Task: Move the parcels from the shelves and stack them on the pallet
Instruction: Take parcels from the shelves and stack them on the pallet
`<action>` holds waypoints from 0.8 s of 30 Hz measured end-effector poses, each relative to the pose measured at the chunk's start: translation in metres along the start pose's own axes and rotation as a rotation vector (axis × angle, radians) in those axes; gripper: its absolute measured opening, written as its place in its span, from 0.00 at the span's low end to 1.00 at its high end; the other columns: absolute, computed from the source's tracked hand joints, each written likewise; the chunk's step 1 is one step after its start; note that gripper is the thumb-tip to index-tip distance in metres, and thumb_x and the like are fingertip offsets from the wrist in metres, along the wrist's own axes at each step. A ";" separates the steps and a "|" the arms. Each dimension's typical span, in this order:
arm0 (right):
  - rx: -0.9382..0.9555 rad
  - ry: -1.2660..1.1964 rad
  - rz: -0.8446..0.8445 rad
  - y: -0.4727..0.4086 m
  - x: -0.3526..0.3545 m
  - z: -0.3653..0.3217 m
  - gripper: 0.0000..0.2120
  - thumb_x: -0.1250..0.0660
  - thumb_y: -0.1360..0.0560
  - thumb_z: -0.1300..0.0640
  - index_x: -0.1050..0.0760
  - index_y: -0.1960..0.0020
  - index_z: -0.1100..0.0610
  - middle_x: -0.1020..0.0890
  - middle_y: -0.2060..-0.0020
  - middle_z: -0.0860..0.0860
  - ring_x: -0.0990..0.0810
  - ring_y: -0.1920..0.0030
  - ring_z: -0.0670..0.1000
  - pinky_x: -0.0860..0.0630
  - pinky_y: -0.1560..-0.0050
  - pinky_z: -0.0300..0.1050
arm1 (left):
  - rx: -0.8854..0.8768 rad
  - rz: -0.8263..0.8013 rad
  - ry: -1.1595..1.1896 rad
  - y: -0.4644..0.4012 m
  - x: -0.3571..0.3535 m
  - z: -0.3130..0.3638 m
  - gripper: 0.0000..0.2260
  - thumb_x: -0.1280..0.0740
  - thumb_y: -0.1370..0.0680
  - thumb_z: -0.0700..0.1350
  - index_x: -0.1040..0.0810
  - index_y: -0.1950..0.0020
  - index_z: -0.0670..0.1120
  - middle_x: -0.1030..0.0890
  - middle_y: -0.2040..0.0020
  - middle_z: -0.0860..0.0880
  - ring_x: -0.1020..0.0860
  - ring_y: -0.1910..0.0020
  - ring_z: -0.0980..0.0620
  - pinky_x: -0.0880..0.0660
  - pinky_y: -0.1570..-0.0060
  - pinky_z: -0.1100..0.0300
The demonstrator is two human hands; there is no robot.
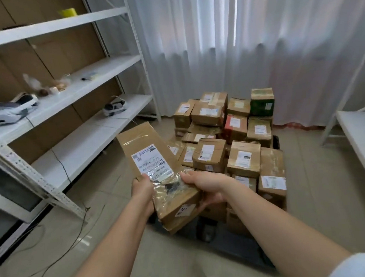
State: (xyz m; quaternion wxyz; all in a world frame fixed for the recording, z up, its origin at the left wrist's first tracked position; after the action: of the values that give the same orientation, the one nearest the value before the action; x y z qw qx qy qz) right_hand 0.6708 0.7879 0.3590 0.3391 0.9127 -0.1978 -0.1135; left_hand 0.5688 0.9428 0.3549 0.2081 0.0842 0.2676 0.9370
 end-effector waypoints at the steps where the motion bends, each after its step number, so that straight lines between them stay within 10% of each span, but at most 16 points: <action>1: -0.002 0.006 0.008 -0.019 -0.013 -0.010 0.24 0.40 0.21 0.40 0.36 0.28 0.45 0.21 0.40 0.56 0.19 0.43 0.59 0.22 0.44 0.65 | 0.027 0.002 -0.008 -0.019 0.014 0.008 0.15 0.45 0.16 0.50 0.29 0.33 0.45 0.17 0.45 0.42 0.17 0.52 0.41 0.18 0.53 0.42; 11: 0.036 -0.113 0.083 -0.164 -0.082 -0.087 0.23 0.49 0.17 0.42 0.41 0.24 0.48 0.25 0.37 0.56 0.24 0.38 0.59 0.24 0.39 0.65 | 0.125 -0.104 -0.117 -0.147 0.058 0.096 0.08 0.40 0.17 0.44 0.23 0.49 0.44 0.18 0.57 0.45 0.19 0.61 0.47 0.22 0.75 0.56; 17: -0.019 -0.110 0.168 -0.256 -0.059 -0.135 0.23 0.51 0.17 0.41 0.40 0.25 0.48 0.26 0.36 0.56 0.25 0.37 0.60 0.24 0.41 0.65 | 0.171 -0.156 -0.175 -0.232 0.038 0.122 0.06 0.37 0.18 0.43 0.23 0.54 0.45 0.20 0.55 0.44 0.22 0.56 0.46 0.23 0.43 0.45; 24: -0.050 -0.104 0.124 -0.365 -0.052 -0.221 0.23 0.51 0.17 0.42 0.40 0.25 0.51 0.27 0.33 0.58 0.27 0.35 0.63 0.27 0.38 0.68 | 0.192 -0.101 -0.259 -0.348 0.035 0.190 0.02 0.34 0.20 0.41 0.23 0.51 0.44 0.20 0.52 0.42 0.21 0.53 0.44 0.23 0.41 0.45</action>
State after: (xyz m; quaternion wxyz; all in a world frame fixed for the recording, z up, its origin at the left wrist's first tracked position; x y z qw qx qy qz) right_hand 0.8030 1.1901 0.2846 0.3577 0.8827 -0.2683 -0.1443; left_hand 0.7089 1.3145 0.3300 0.2788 0.2102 0.3307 0.8768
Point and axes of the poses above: each hand's wrist, its own y-axis away from the middle knuckle, its own x-axis out of the back of the hand, z = x × y, the point moved 7 cm from there along -y, towards the middle knuckle
